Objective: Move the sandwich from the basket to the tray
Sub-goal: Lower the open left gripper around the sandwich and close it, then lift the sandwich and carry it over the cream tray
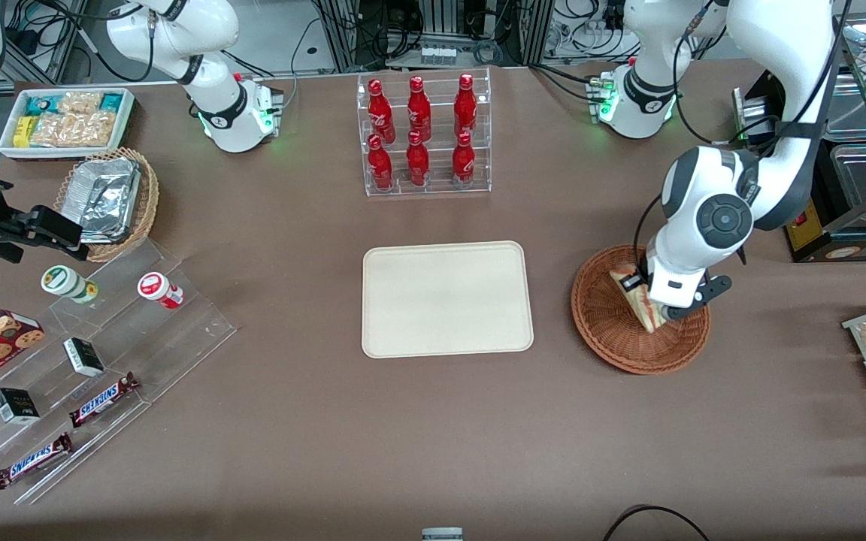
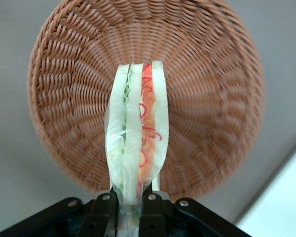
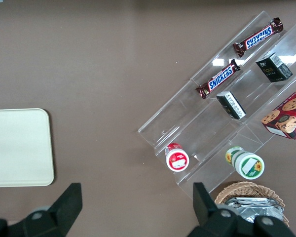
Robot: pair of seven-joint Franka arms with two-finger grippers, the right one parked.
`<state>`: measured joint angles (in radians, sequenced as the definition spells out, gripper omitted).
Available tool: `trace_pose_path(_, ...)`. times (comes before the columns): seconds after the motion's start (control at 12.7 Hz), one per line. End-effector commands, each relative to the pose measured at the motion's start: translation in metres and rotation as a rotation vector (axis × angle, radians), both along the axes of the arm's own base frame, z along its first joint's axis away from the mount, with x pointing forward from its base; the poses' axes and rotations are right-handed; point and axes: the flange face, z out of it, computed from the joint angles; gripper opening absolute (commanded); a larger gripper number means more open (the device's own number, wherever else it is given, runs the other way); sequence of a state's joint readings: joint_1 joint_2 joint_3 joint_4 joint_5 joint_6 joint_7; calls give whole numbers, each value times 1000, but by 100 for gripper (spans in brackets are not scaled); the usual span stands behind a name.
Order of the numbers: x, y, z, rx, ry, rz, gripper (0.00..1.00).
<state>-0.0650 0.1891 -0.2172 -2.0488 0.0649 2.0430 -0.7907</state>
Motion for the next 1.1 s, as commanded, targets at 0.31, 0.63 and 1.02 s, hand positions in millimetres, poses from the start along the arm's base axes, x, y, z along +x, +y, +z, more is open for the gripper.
trace_pose_path(0.31, -12, -128, 29, -47, 42, -225, 7)
trace_pose_path(0.63, -10, -193, 29, -110, 22, -292, 7)
trace_pose_path(1.02, -19, -282, 15, -129, -48, -322, 6)
